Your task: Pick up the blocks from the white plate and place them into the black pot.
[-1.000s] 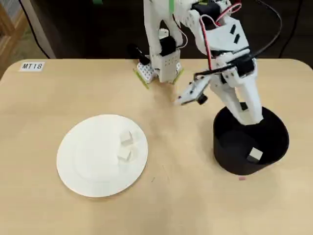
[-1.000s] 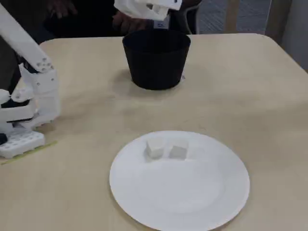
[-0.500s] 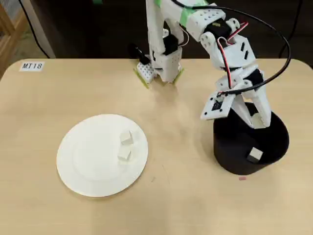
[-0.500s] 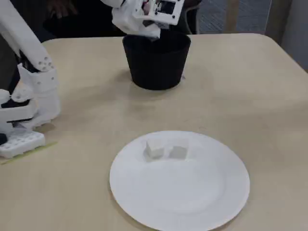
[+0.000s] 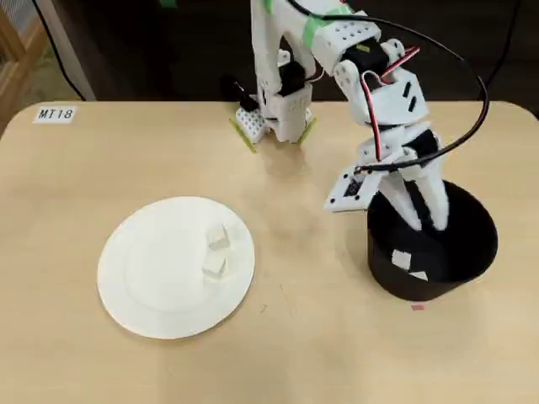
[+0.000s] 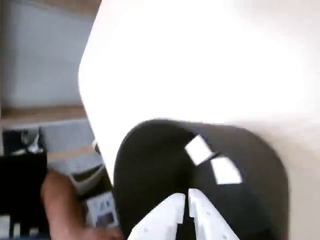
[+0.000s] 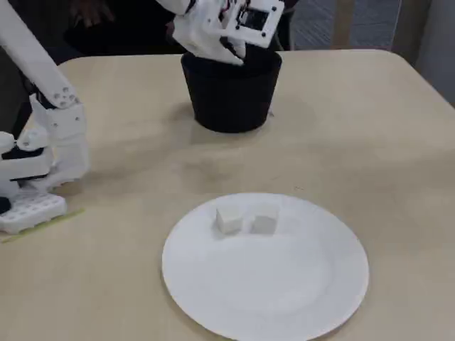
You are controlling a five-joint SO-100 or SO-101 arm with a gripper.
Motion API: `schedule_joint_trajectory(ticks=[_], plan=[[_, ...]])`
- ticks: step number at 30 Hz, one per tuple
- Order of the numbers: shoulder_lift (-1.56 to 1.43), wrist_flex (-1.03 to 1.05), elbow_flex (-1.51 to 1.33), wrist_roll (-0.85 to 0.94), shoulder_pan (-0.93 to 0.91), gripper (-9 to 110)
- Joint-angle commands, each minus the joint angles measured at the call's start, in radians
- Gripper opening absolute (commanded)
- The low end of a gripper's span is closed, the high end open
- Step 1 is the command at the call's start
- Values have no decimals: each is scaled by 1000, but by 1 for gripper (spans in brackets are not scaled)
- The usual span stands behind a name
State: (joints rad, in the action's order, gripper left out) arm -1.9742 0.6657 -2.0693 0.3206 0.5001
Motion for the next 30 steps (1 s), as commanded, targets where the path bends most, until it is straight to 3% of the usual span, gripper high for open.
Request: schedule_joint_trajectory(ticks=[1, 9, 18, 30], plan=[[0, 137, 126, -2, -130, -2], [67, 426, 302, -28, -502, -2], [103, 689, 330, -49, -673, -2], [219, 801, 304, 121, -861, -2]])
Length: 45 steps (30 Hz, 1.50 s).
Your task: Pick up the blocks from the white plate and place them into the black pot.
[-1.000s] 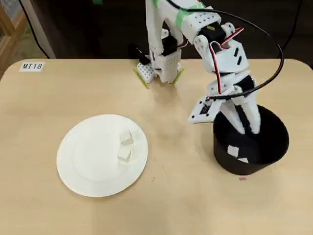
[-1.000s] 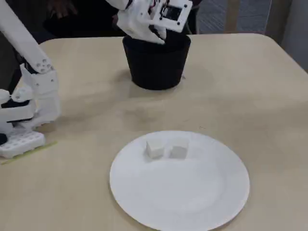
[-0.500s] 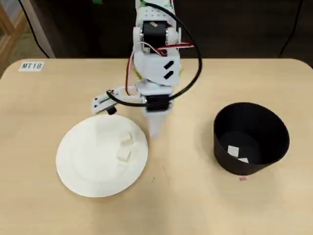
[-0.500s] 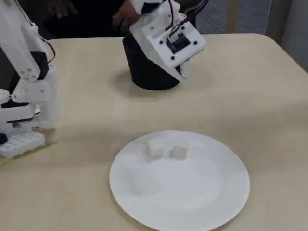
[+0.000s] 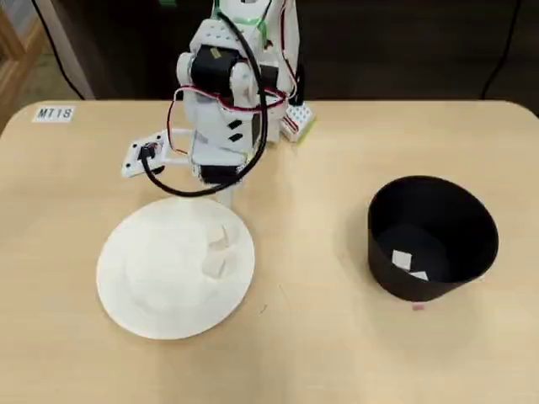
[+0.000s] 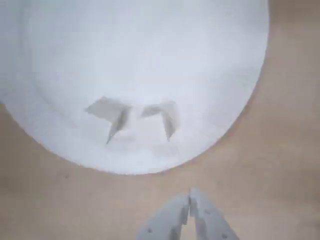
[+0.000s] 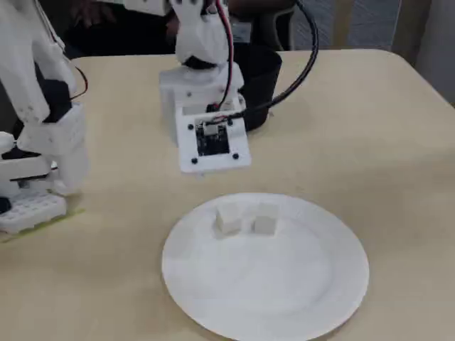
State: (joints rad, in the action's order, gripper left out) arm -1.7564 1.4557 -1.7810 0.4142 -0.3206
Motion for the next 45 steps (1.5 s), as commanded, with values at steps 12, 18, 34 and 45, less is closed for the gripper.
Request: schedule_joint_trajectory(ticks=[12, 18, 34, 45], plan=[[46, 84, 3, 54, -114, 13], [98, 49, 14, 38, -101, 19], [12, -48, 61, -109, -6, -2], [25, -103, 40, -91, -12, -2]])
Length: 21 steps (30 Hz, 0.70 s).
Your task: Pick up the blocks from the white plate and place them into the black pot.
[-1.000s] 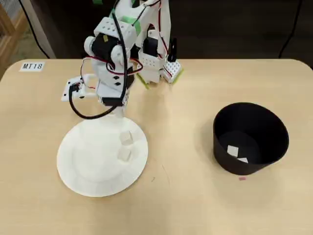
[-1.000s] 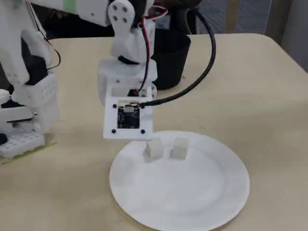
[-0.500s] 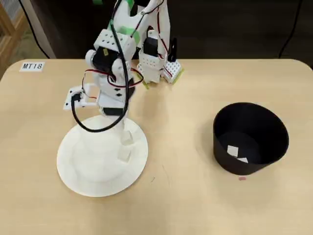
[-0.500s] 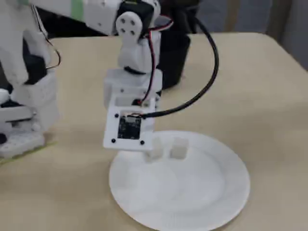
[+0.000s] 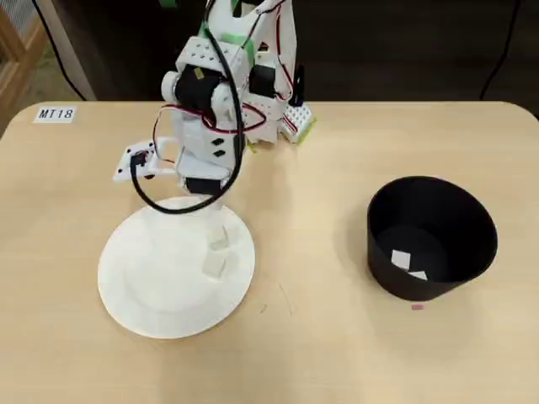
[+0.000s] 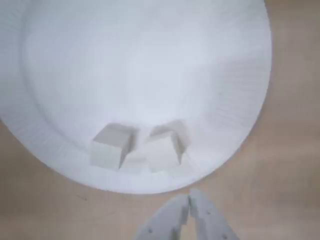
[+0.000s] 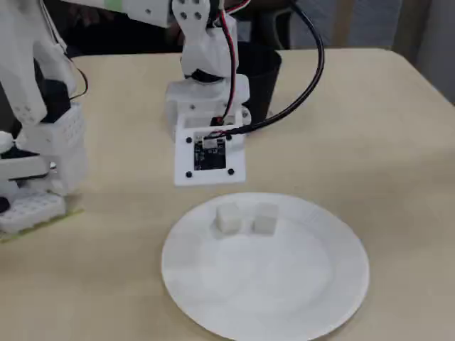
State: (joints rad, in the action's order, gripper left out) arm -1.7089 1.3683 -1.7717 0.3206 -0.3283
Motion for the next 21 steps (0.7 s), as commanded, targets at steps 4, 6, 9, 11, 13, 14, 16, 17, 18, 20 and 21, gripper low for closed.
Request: schedule_joint_trajectory(ticks=[4, 6, 9, 11, 13, 14, 16, 17, 18, 20, 21], plan=[[-8, -25, 28, 5, 21, -2], [6, -32, 15, -12, 40, -2], [5, -60, -6, -38, 78, 3], [-5, -71, -21, -41, 98, 13], [-18, -92, -48, -49, 101, 18], [-20, -94, -55, -52, 95, 19], [-21, -92, -63, -57, 75, 21], [-21, -81, -66, -57, 66, 23], [-25, -75, -72, -57, 57, 24], [-35, -69, -87, -58, 43, 25], [-38, -60, -87, -58, 38, 25]])
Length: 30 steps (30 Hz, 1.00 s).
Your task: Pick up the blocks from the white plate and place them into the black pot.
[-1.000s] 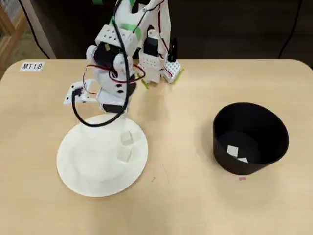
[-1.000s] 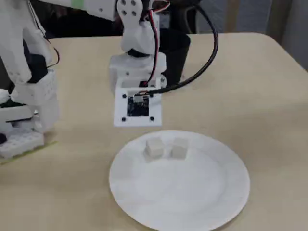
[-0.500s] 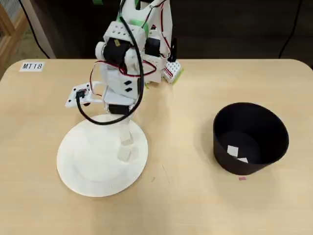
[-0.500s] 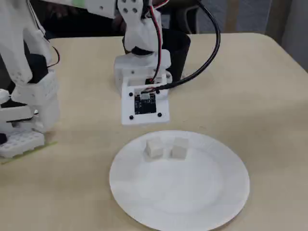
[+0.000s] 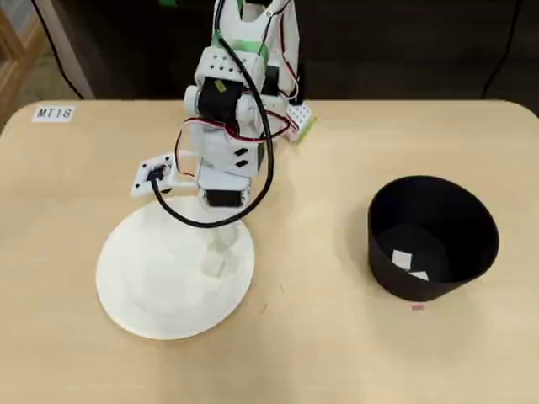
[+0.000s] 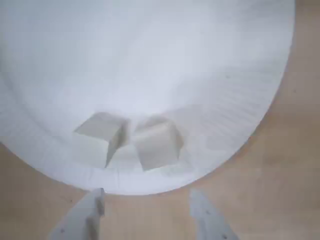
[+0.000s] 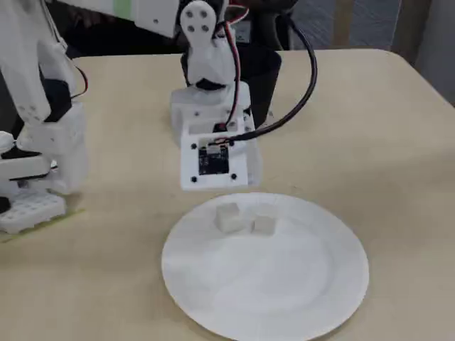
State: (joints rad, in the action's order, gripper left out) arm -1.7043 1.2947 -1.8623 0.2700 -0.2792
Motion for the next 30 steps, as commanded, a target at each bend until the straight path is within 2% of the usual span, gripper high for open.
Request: schedule_joint_trajectory(ticks=[1, 13, 30], plan=[[-48, 26, 3, -3, -15, 25], [2, 78, 2, 101, -54, 29], [138, -2, 11, 164, -60, 25]])
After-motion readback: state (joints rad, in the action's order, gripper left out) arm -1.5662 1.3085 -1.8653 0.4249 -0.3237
